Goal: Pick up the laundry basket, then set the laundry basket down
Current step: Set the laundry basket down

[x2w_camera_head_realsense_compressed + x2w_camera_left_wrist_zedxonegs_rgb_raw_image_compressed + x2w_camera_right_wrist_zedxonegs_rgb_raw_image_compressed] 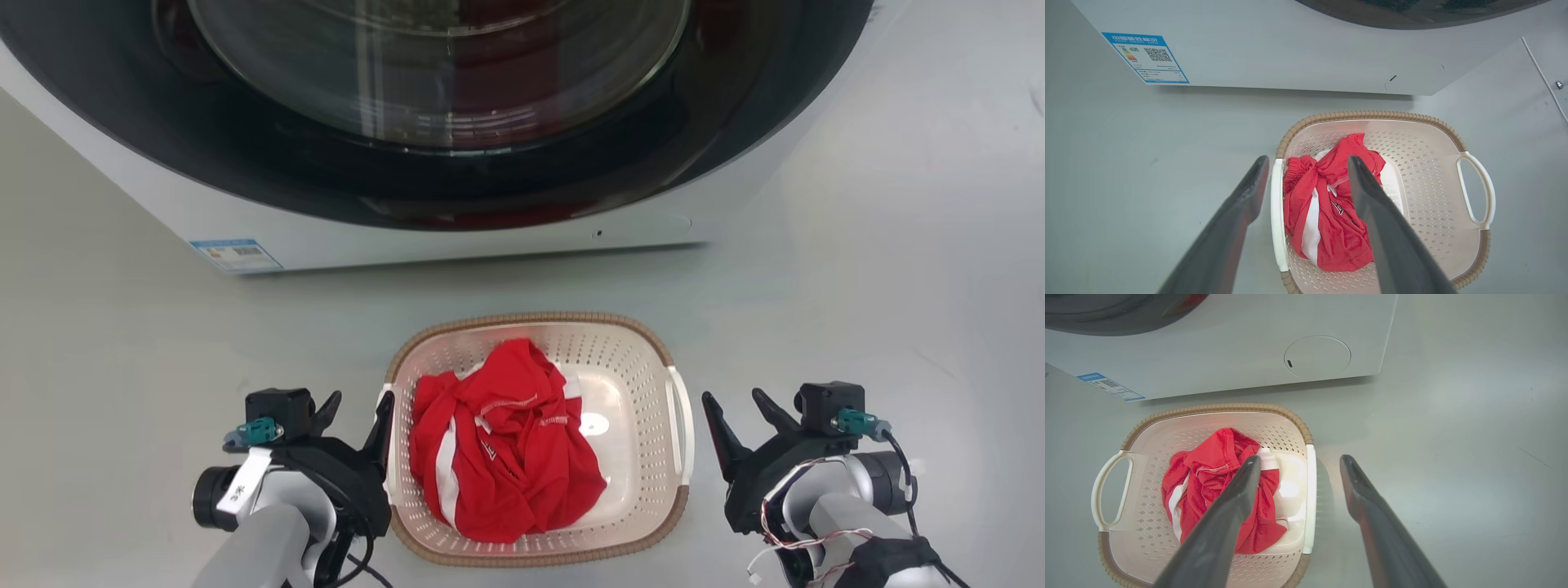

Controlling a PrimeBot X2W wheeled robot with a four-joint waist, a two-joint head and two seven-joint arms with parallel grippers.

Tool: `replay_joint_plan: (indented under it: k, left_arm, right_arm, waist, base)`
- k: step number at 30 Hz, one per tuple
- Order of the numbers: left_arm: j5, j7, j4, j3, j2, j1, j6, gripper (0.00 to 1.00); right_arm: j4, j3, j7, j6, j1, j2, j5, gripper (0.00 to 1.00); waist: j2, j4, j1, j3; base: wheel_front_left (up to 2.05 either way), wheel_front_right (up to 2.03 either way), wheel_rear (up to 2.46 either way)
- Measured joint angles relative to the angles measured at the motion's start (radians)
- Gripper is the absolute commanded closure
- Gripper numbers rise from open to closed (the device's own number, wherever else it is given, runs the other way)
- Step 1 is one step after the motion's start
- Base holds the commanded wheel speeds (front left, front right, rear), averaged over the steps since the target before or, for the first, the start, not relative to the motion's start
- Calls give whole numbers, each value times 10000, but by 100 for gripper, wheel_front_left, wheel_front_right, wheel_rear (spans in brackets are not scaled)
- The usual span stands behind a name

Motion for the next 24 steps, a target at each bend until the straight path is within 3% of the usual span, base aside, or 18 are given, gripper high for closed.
replay_joint_plan:
  k: [9,24]
  left_arm:
    - [196,-2,-1110,278,382,839,127,0]
    - [1083,-4,-4426,867,1081,2704,1241,0]
  right_arm:
    - [-1455,-514,0,-267,804,-238,-115,0]
    - [-4571,-1298,-2,-1200,2615,-915,-815,0]
  waist:
    - [0,4,0,-1164]
    - [-1,-97,1,-2613]
  base:
    - [0,0,0]
    - [0,0,0]
